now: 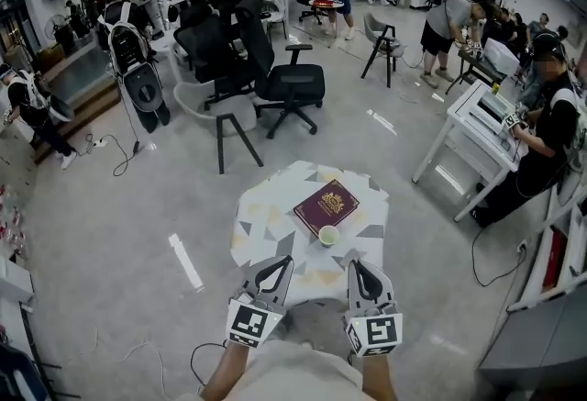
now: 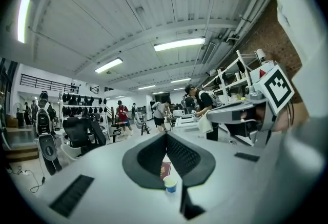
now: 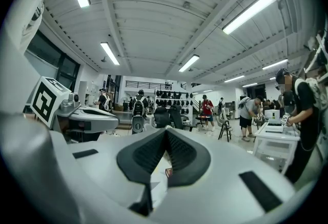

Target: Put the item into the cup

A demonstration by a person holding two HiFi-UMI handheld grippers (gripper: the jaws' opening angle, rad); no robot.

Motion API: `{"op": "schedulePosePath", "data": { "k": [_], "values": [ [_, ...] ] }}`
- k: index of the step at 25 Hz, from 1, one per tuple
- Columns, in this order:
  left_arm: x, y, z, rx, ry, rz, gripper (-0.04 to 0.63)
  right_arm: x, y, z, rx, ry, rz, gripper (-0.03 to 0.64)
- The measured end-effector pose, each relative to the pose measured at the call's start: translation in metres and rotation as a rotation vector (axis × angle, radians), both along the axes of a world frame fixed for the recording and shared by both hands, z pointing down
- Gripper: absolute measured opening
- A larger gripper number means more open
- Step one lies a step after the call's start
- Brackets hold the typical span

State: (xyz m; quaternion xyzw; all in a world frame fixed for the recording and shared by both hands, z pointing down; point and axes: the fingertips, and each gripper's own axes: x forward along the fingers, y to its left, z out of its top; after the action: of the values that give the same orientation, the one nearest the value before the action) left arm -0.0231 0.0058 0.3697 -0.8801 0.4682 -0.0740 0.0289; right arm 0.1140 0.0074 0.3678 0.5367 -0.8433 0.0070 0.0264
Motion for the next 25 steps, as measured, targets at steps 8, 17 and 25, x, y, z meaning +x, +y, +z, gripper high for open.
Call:
{"op": "schedulePosePath", "data": {
  "k": [8,17,25],
  "values": [
    [-0.004,-0.053,0.001,-0.007,0.009,0.07,0.014,-0.009,-0.041,0.003,-0.017,0.004,0.061,0.006],
    [-0.015,-0.105,0.002,-0.023,0.023,0.162,0.014,-0.021,-0.079,0.002,-0.045,0.026,0.152,0.006],
    [-0.043,-0.141,0.007,-0.04,0.05,0.219,0.013,-0.052,-0.108,0.0,-0.062,0.061,0.199,0.005]
  ]
}}
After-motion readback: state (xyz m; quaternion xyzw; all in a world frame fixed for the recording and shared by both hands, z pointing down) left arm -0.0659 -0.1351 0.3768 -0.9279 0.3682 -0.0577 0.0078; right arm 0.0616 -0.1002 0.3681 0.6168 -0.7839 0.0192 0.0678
